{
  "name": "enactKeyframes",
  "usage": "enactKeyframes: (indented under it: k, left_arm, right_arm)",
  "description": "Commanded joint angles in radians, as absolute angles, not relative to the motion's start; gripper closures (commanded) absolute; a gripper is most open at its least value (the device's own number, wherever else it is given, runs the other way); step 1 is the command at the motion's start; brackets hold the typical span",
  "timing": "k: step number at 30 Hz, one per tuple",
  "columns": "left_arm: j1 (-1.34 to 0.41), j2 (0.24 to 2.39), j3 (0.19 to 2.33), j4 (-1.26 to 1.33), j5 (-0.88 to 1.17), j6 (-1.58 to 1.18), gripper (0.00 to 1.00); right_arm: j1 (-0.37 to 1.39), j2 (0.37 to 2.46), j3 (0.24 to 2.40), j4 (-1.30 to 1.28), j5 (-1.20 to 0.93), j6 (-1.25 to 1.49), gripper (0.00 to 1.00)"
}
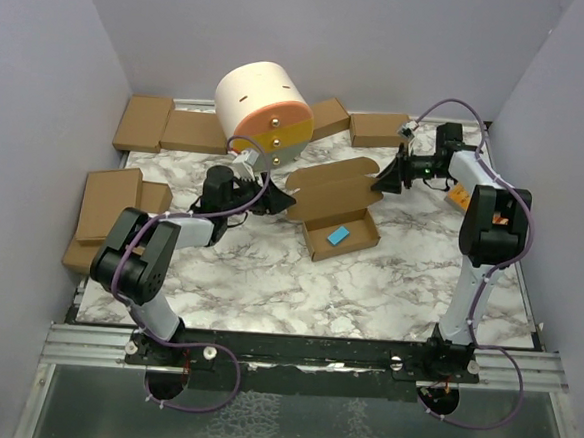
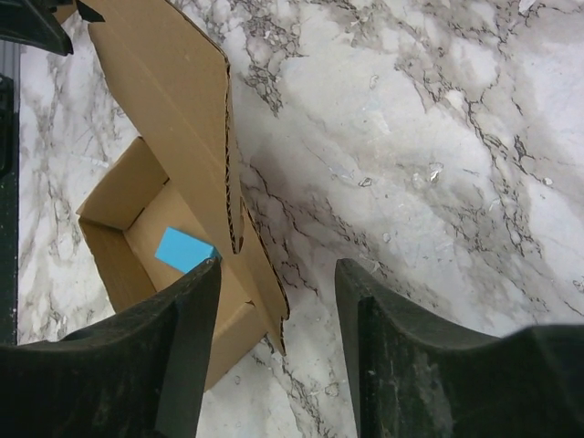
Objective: Fold the paper box
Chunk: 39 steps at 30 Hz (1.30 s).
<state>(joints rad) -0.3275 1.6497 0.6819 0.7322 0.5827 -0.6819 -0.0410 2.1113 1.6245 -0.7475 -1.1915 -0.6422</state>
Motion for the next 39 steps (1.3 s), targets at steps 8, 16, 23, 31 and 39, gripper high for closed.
enactKeyframes:
  k: [8, 16, 23, 31, 39]
  left_arm:
    - [-0.352, 1.687, 0.755, 0.740, 0.616, -0.667, 0.48]
    - [-0.360, 1.676, 0.770, 0.684, 0.621, -0.619, 0.50]
    - [-0.360, 1.690, 0.783, 0.671, 0.650, -0.597, 0.58]
    - [-0.360, 1.690, 0.796, 0.642, 0.654, -0.568, 0.74]
    - [-0.360, 1.683, 0.816, 0.603, 0.646, -0.511, 0.97]
  right_arm:
    - [-0.041, 2.088, 1.614, -0.781, -1.236, -0.707, 0.55]
    - [-0.041, 2.083, 1.635, -0.790, -1.272, -0.701, 0.54]
    - [-0.041, 2.083, 1.640, -0.807, -1.280, -0.713, 0.55]
    - [-0.041, 2.069, 1.635, -0.825, -1.284, -0.735, 0.74]
    - [-0.041, 2.013, 1.592, -0.828, -1.294, -0.772, 0.93]
